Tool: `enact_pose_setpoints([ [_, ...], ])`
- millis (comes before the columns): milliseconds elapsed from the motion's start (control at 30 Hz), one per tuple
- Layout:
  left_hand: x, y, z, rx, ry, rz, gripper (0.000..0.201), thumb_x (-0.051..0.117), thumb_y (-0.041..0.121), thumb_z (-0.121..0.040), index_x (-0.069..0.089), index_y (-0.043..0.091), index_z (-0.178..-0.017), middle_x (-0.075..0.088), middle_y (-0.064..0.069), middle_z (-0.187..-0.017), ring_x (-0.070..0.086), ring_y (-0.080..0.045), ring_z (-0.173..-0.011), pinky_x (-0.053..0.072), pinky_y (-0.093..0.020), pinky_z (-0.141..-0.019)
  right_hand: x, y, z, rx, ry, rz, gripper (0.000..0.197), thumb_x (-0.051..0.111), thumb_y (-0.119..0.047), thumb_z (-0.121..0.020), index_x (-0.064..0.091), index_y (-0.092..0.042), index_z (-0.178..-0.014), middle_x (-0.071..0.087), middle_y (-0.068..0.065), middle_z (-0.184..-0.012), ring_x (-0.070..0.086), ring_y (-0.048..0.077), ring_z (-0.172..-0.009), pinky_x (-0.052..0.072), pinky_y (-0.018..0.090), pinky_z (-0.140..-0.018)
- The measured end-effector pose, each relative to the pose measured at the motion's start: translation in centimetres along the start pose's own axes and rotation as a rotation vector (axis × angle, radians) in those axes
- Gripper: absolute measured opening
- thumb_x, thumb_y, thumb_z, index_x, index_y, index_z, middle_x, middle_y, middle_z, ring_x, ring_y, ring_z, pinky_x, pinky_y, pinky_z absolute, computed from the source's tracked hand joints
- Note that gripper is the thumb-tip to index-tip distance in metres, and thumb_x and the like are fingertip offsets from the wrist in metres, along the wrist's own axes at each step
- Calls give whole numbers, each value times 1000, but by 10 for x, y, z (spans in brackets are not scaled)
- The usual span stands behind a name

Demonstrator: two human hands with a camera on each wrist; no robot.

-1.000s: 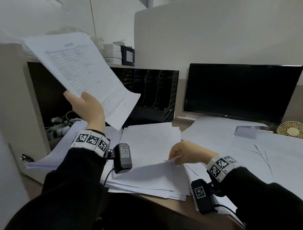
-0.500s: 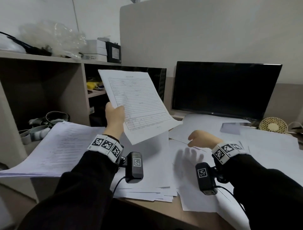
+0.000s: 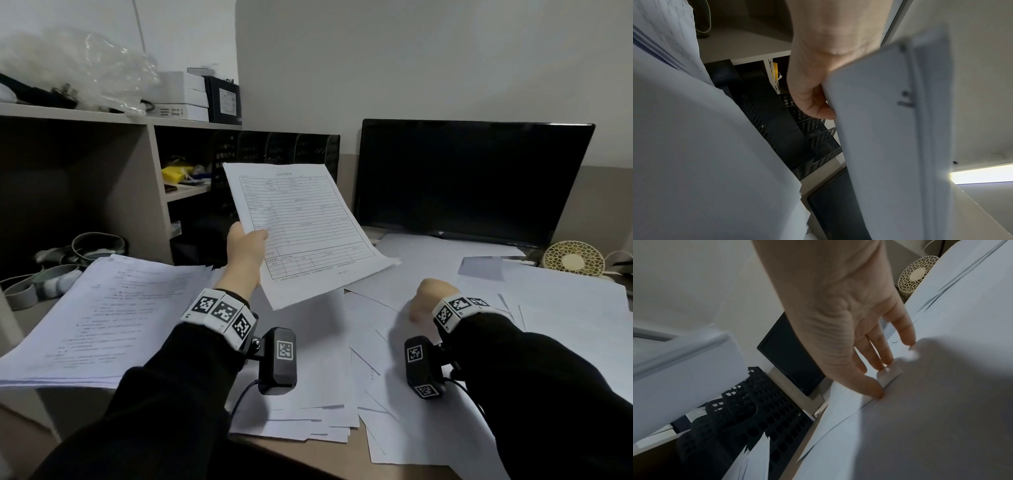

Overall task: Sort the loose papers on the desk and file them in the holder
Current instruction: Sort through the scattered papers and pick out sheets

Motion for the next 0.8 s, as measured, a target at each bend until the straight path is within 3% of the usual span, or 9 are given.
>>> enact_pose_setpoints([
  [100, 5, -4, -2, 0, -19, -3, 32, 47, -4, -85, 58, 3, -114, 65, -12, -111, 63, -32, -103, 54, -53, -86, -7, -1, 1, 2, 82, 9, 17, 66, -25, -76, 53, -15, -80, 52, 0, -73, 55, 23, -77, 43, 25, -65],
  [233, 7, -11, -4, -14, -29, -19, 33, 47, -5, -84, 58, 3, -114, 65, -13, -112, 63, -32, -103, 53, -54, -87, -11, -6, 3, -57, 123, 94, 18, 62, -33, -79, 58, -16, -85, 53, -2, -72, 56, 22, -76, 43, 25, -66],
  [367, 8, -15, -4, -47, -58, -61, 31, 46, -6, -87, 55, 1, -116, 64, -14, -112, 63, -32, -102, 55, -45, -81, -10, -6, 7, -91, 61, 76, 35, 64, -35, -66, 64, -22, -99, 64, 0, -90, 61, 23, -83, 54, 29, -76],
  [467, 11, -15, -2, -56, -103, -131, 28, 47, -5, -88, 55, 3, -113, 63, -12, -108, 62, -30, -100, 54, -38, -75, -12, -8, 11, -114, 58, 111, 39, 68, -32, -66, 64, -21, -103, 66, 1, -99, 63, 22, -91, 56, 31, -81],
  [700, 17, -24, 1, -87, -198, -173, 29, 46, -7, -89, 54, -2, -116, 63, -17, -109, 63, -32, -97, 53, -34, -65, -14, -32, 15, -275, 129, 263, 24, 67, -28, -75, 72, -18, -96, 70, 2, -93, 61, 22, -81, 49, 25, -68],
  [800, 19, -27, 2, -90, -221, -210, 28, 45, -8, -90, 57, -3, -115, 64, -22, -113, 63, -37, -104, 56, -43, -78, -15, -35, 15, -288, 159, 309, 25, 66, -34, -81, 70, -16, -97, 68, 3, -95, 56, 22, -77, 46, 25, -68],
])
Point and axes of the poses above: each hand's wrist, its own z-axis away from the middle knuckle, its own x-axis out of the palm, y = z × x, the point moved 9 cm from there along -z, towards the middle knuckle
